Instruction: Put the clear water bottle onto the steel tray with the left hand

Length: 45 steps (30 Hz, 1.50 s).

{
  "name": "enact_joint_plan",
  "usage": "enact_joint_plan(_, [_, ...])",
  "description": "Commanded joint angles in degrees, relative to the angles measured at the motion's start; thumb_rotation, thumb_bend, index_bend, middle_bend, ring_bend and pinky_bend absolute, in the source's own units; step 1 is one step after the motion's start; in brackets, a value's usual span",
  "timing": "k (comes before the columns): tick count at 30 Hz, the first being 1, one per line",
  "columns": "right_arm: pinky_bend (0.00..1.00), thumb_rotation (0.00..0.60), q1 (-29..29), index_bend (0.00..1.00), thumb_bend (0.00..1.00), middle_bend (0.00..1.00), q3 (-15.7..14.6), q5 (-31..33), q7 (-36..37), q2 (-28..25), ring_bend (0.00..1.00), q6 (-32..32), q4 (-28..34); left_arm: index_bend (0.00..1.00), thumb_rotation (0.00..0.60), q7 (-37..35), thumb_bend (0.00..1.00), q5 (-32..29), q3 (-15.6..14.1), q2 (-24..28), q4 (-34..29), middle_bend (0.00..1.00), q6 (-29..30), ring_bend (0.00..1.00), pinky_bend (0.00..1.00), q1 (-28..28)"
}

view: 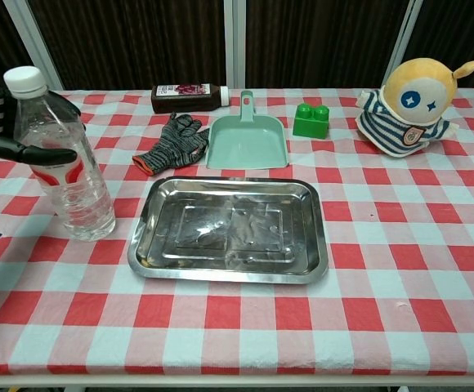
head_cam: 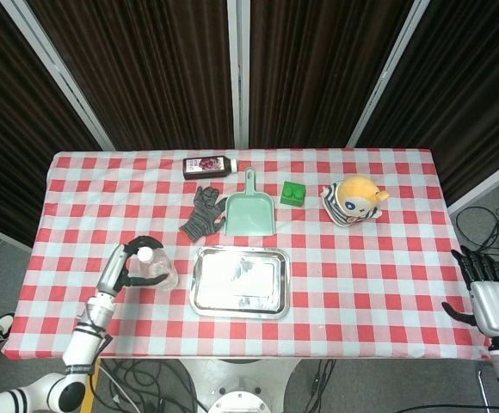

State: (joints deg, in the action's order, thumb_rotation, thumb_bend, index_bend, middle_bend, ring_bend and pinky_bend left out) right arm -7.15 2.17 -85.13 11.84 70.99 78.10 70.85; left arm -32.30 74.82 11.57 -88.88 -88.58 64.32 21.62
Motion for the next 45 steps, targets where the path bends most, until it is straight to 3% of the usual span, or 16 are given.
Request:
enact_joint_plan(1, [0.0,0.6,-0.01,0.0,0.12,0.0,0.06,0.17,0.17,-0.02,0.0,-0.15,-0.08,0.51,0.6,0.52,0.16,-0.21,0.21,-0.26,-0.14,0.53,-0.11,0.43,0.53,0.34])
enact_joint_plan(11, [0.0,0.6,0.17,0.0,0.12,0.0,0.1,0.04,0.51,-0.17,0.0,0.28,-0.15,0.58,0.6,2.24,0.19,0.16,1.15,0.84,-1.65,0.62,0.2,0.51,0.6,1.34])
enact_joint_plan(22, [0.0,0.6,0.46,0.0,0.12,0.0,0.57,-1.02,0.83,-0.91,0.0,2.69,1.15,0.59,0.6,10.63,0.21,0.51,10.78,10.03,-9.54,0.64,-0.54,0.53,0.62,8.1])
enact_joint_plan(24, [0.0,0.6,0.57,0.0,0.12,0.0,0.61,-1.09,0.87,-1.02,0.0,3.01,1.32,0.59,0.6,11.77,0.21,-0.19,9.99,11.17,-11.07,0.64,-0.8,0.53,0.62,7.79])
enact_joint_plan(27, [0.0,0.6,0.62,0.0,0.12,0.0,0.62,-0.98,1.27,-1.15,0.0,2.94,1.35,0.59,0.6,12.4,0.21,-1.81,5.13,10.4,-9.27,0.64,-2.43,0.53,0.62,6.06])
enact_joint_plan(29, [0.0,0.6,0.66,0.0,0.12,0.0,0.62,-0.87,1.48,-1.19,0.0,2.87,1.3,0.59,0.6,11.8,0.21,-2.83,4.62,9.57,-8.02,0.64,-3.77,0.53,0.62,6.53])
enact_joint_plan(35, [0.0,0.6,0.44,0.0,0.12,0.0,0.55,-0.82,0.92,-0.88,0.0,2.34,0.96,0.58,0.6,12.46,0.21,0.78,14.9,11.51,-12.16,0.64,0.23,0.53,0.62,12.61])
enact_joint_plan(36, [0.0,0.6,0.43,0.0,0.12,0.0,0.53,-0.79,0.82,-0.83,0.0,2.26,0.95,0.58,0.6,12.86,0.21,0.98,15.42,11.84,-12.78,0.64,0.67,0.53,0.62,12.94])
enact_joint_plan(38, [0.0,0.6,0.41,0.0,0.12,0.0,0.52,-0.72,0.81,-0.79,0.0,2.14,0.98,0.58,0.6,13.2,0.21,0.64,14.22,12.18,-13.69,0.64,1.37,0.53,0.62,12.06])
enact_joint_plan(42, [0.0,0.6,0.41,0.0,0.12,0.0,0.59,-0.48,1.06,-0.89,0.0,1.93,0.99,0.58,0.6,12.35,0.21,-4.41,3.43,10.47,-9.62,0.64,-3.83,0.53,0.62,7.76])
enact_joint_plan(45, [0.0,0.6,0.35,0.0,0.12,0.0,0.64,-0.45,1.12,-0.91,0.0,1.86,1.01,0.57,0.6,11.39,0.21,-6.57,2.36,8.19,-5.7,0.64,-5.33,0.53,0.62,7.69])
